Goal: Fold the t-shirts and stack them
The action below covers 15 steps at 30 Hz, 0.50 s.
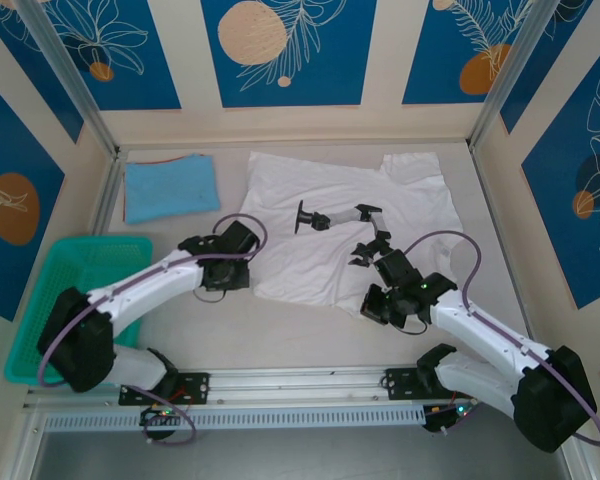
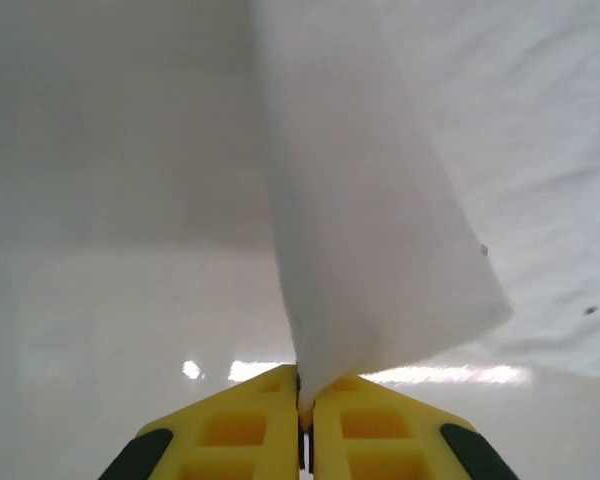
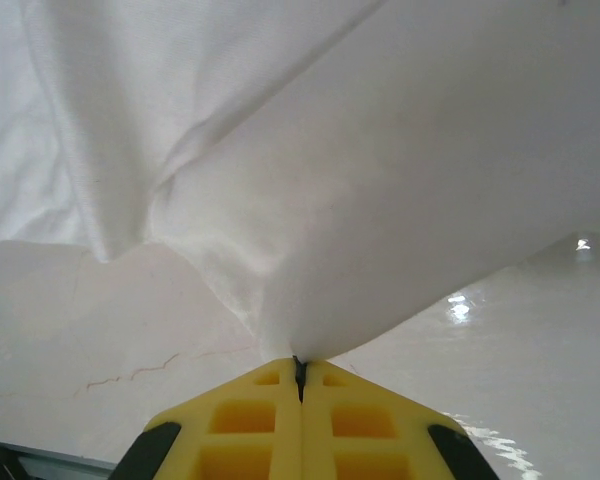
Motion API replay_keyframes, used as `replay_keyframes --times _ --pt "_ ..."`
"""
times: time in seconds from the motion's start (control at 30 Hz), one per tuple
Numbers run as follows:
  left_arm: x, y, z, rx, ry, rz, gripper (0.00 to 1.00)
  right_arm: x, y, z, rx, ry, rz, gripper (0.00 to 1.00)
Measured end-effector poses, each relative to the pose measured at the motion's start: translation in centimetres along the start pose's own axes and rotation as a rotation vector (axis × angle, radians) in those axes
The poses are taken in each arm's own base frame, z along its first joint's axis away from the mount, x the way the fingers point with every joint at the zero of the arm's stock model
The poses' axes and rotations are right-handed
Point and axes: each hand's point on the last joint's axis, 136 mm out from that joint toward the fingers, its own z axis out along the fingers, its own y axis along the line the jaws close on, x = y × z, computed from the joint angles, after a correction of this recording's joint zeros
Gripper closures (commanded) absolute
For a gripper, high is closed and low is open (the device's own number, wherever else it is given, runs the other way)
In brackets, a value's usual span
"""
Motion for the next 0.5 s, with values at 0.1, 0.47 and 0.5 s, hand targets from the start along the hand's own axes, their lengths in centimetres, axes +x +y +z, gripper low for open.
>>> replay_keyframes --times 0.1,0.47,0.5 --pt "1.0 1.8 -1.5 -0.004 -0.032 -0.006 0.82 -0.1 0.3 -0.6 -0.019 -0.014 -0.005 1.00" --pt "1.3 6.2 -2.2 -0.130 -0.118 -0.081 0.32 0.1 0.1 -1.0 -0.018 -0.013 -0.008 1.00" --pt "1.3 6.6 -1.9 -0.133 -0.114 -0.104 0.32 0.2 0.1 -1.0 -0.016 -0.013 -0.007 1.00"
